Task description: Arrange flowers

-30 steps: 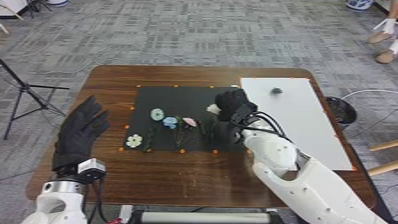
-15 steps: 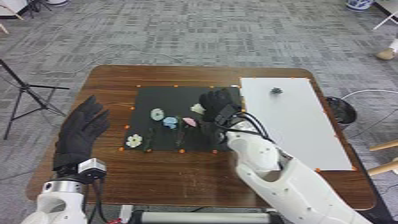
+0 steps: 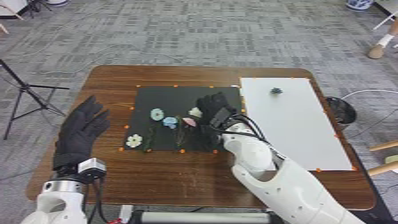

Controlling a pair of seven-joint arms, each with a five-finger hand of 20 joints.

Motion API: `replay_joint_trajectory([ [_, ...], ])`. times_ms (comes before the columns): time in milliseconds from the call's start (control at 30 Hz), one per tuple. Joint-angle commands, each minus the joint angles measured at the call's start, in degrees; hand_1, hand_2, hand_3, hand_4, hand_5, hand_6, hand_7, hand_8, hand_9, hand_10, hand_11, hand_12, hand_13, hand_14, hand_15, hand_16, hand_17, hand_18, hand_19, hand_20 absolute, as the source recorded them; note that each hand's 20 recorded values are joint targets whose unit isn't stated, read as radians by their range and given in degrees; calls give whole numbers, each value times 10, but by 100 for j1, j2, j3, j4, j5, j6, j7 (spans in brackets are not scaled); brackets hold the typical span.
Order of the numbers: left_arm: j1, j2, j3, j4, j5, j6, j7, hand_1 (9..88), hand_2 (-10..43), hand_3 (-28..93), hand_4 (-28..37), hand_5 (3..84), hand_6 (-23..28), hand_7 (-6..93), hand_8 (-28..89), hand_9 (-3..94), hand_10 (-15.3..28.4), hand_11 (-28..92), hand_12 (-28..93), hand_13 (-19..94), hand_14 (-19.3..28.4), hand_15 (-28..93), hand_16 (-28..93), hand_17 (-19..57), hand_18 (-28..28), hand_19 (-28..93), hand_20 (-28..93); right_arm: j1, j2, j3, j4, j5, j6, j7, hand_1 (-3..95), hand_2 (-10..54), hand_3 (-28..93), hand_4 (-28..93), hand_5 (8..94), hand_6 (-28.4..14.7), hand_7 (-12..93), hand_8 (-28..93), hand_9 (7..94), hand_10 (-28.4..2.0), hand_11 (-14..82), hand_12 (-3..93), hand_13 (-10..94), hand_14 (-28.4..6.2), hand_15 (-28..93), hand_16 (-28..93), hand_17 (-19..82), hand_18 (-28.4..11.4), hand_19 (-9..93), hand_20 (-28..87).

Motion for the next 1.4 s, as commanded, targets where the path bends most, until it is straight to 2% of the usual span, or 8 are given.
replay_joint_trajectory([
  [33, -3, -10, 4, 9, -4, -30, -10, 246, -12, 683, -277, 282, 18, 202, -108, 268, 117, 153, 164, 227, 148, 202, 44, -112, 216, 451, 62, -17, 71, 162, 101, -223, -213, 77, 489, -95, 818, -263, 653, 15, 500, 50, 788, -55, 288, 546, 681, -65, 724, 410, 336, -195, 924, 540],
  [467, 14, -12, 12, -5, 0, -14, -20, 247, -11, 681, -276, 282, 18, 201, -107, 269, 117, 153, 164, 228, 148, 200, 44, -111, 216, 451, 62, 239, 169, 575, 163, -106, -234, 86, 442, -95, 788, -282, 532, -2, 519, 46, 655, -77, 350, 526, 618, -83, 774, 380, 316, -191, 915, 548],
  [567, 29, -16, 7, -8, -12, -4, -15, 245, -12, 685, -275, 281, 19, 201, -106, 268, 117, 153, 164, 226, 148, 201, 45, -113, 215, 451, 62, 224, 298, 591, -1, -28, -304, 7, 420, -95, 802, -283, 514, -5, 495, 39, 611, -91, 406, 473, 604, -85, 779, 372, 307, -188, 909, 553],
  [767, 53, -39, -17, -19, -5, -29, -11, 246, -11, 684, -277, 280, 18, 203, -106, 267, 117, 155, 165, 226, 147, 202, 45, -114, 215, 452, 62, 197, 475, 654, -221, 96, -398, 28, 366, -95, 839, -283, 503, -9, 473, -159, 558, -114, 484, 375, 579, -92, 783, 364, 297, -191, 902, 559],
  [833, 66, -48, -20, -32, -8, -24, -3, 246, -11, 683, -277, 281, 18, 201, -106, 267, 116, 154, 165, 227, 147, 201, 44, -113, 215, 451, 61, 221, 519, 744, -218, 96, -583, 156, 347, -95, 858, -283, 487, -14, 466, -179, 533, -123, 497, 325, 564, -97, 783, 361, 289, -194, 896, 560],
  [1000, 87, -63, -29, -37, -6, -9, -3, 246, -9, 683, -277, 279, 18, 203, -107, 266, 117, 155, 165, 224, 148, 202, 45, -114, 214, 451, 62, 320, 649, 1079, -23, 12, -1135, 613, 323, -95, 874, -276, 385, -49, 388, -156, 417, -142, 390, 272, 499, -114, 770, 302, 254, -203, 869, 553],
  [1200, 102, -69, -31, -47, -12, 15, 1, 247, -12, 683, -278, 282, 18, 203, -108, 268, 116, 154, 164, 227, 148, 202, 44, -112, 216, 451, 62, 516, 822, 1415, 456, -17, -1441, 971, 311, -95, 884, -272, 266, -93, 279, -111, 274, -166, 268, 251, 387, -134, 772, 239, 216, -206, 842, 547],
  [1400, 134, -75, -59, -54, -9, 0, 7, 245, -11, 685, -277, 279, 18, 203, -107, 267, 116, 154, 164, 226, 147, 202, 44, -114, 215, 451, 62, 559, 951, 1560, 712, -41, -1710, 928, 304, -95, 880, -274, 254, -105, 217, -96, 271, -180, 189, 232, 375, -138, 773, 227, 211, -208, 841, 551],
])
